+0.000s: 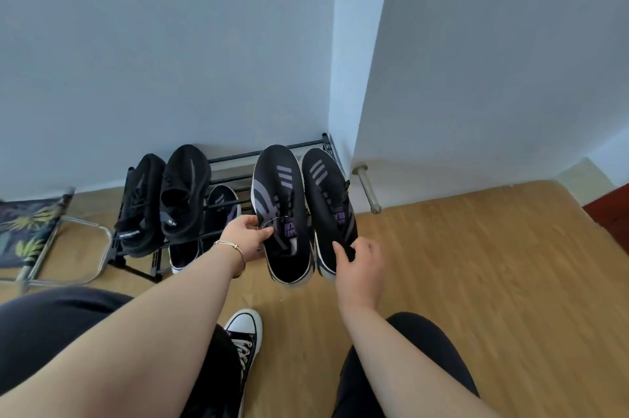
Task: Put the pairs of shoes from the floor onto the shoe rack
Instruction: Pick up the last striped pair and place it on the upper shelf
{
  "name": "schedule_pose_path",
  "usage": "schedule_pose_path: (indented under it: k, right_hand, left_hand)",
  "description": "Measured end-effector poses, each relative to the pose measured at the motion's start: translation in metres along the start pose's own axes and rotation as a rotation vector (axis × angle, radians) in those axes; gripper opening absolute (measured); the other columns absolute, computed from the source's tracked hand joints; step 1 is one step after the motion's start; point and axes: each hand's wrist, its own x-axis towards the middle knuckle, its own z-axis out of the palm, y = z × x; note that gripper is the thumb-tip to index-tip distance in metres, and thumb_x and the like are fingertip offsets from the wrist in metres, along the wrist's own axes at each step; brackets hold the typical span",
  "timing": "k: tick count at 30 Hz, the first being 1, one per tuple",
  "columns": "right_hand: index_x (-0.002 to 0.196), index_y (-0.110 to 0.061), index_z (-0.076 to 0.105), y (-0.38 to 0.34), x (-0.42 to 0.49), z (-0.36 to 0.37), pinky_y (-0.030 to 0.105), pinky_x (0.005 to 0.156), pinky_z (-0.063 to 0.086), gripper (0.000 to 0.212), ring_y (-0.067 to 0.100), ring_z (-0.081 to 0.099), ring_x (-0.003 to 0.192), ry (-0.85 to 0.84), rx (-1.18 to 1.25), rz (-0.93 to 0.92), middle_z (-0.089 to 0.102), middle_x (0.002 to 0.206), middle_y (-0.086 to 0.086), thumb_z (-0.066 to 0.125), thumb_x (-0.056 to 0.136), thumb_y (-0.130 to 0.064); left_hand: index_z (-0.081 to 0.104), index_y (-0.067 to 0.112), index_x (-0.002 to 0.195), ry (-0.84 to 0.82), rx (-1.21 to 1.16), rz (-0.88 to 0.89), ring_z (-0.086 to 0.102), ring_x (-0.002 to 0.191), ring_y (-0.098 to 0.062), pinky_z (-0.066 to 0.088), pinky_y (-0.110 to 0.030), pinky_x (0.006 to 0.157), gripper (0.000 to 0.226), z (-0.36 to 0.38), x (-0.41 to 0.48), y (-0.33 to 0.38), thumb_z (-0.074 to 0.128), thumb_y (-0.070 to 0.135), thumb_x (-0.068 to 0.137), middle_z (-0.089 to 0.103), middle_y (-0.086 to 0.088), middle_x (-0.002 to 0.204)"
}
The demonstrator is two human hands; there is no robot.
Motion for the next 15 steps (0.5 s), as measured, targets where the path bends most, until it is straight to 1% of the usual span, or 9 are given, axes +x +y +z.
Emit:
schedule_pose_path:
  k: [1, 2, 4, 6, 9, 12, 13, 15]
  right_hand:
    - [0.074, -0.018, 0.046, -0.006, 0.005, 0.006, 0.025, 0.050, 0.032, 0.033, 0.017, 0.048, 0.079, -0.007, -0.003, -0.013, 0.052, 0.093, -0.005, 0.064, 0.092, -0.039]
    - [0.074, -0.018, 0.047, -0.011, 0.010, 0.011, 0.025, 0.050, 0.032, 0.033, 0.017, 0.049, 0.080, -0.012, -0.002, -0.021, 0.053, 0.094, -0.005, 0.064, 0.092, -0.039]
    - [0.074, -0.018, 0.048, -0.022, 0.021, 0.023, 0.028, 0.053, 0.035, 0.032, 0.018, 0.049, 0.083, -0.016, 0.003, -0.033, 0.054, 0.096, -0.005, 0.063, 0.092, -0.039]
    - [0.074, -0.018, 0.047, -0.031, 0.034, 0.036, 0.030, 0.055, 0.037, 0.032, 0.019, 0.049, 0.086, -0.019, -0.003, -0.049, 0.054, 0.095, -0.005, 0.062, 0.092, -0.040]
    - [0.073, -0.020, 0.047, -0.043, 0.058, 0.057, 0.030, 0.054, 0.035, 0.033, 0.019, 0.048, 0.086, -0.021, -0.056, -0.067, 0.054, 0.090, -0.006, 0.061, 0.092, -0.042]
    - [0.073, -0.020, 0.047, -0.047, 0.076, 0.080, 0.030, 0.052, 0.038, 0.034, 0.020, 0.052, 0.086, -0.002, -0.101, -0.066, 0.057, 0.088, -0.004, 0.060, 0.092, -0.044]
    - [0.072, -0.021, 0.046, -0.048, 0.080, 0.087, 0.030, 0.052, 0.039, 0.034, 0.020, 0.052, 0.086, 0.002, -0.110, -0.064, 0.057, 0.088, -0.004, 0.059, 0.092, -0.045]
    - [0.071, -0.021, 0.045, -0.048, 0.088, 0.100, 0.030, 0.052, 0.039, 0.034, 0.019, 0.050, 0.085, 0.012, -0.122, -0.051, 0.056, 0.088, -0.004, 0.060, 0.092, -0.044]
  left_hand:
    - [0.055, 0.003, 0.124, 0.009, 0.011, 0.000, 0.070, 0.096, -0.030, 0.060, -0.047, 0.077, 0.047, -0.007, 0.012, 0.000, 0.075, 0.009, 0.082, 0.068, -0.013, 0.115]
    - [0.056, 0.004, 0.125, 0.018, 0.011, -0.006, 0.071, 0.095, -0.030, 0.060, -0.048, 0.079, 0.050, -0.012, 0.020, 0.001, 0.077, 0.011, 0.080, 0.068, -0.014, 0.116]
    - [0.056, 0.004, 0.127, 0.034, -0.007, -0.022, 0.072, 0.092, -0.030, 0.061, -0.047, 0.076, 0.046, -0.019, 0.033, 0.007, 0.073, 0.007, 0.084, 0.069, -0.016, 0.115]
    - [0.053, 0.004, 0.130, 0.050, -0.012, -0.035, 0.072, 0.091, -0.029, 0.062, -0.043, 0.070, 0.046, -0.022, 0.043, 0.015, 0.070, 0.006, 0.087, 0.069, -0.017, 0.116]
    - [0.054, 0.004, 0.129, 0.058, -0.008, -0.085, 0.072, 0.091, -0.029, 0.061, -0.045, 0.076, 0.041, -0.026, 0.068, 0.022, 0.066, 0.004, 0.090, 0.070, -0.016, 0.112]
    - [0.056, 0.003, 0.121, 0.053, 0.007, -0.131, 0.070, 0.077, -0.023, 0.059, -0.038, 0.063, 0.030, -0.028, 0.093, 0.030, 0.062, 0.001, 0.092, 0.071, -0.016, 0.105]
    - [0.056, 0.003, 0.121, 0.056, 0.015, -0.126, 0.069, 0.076, -0.024, 0.059, -0.038, 0.062, 0.031, -0.028, 0.102, 0.031, 0.063, 0.001, 0.092, 0.070, -0.017, 0.106]
    - [0.056, 0.003, 0.123, 0.069, 0.016, -0.120, 0.069, 0.082, -0.029, 0.059, -0.040, 0.064, 0.033, -0.028, 0.118, 0.034, 0.063, -0.001, 0.091, 0.069, -0.020, 0.111]
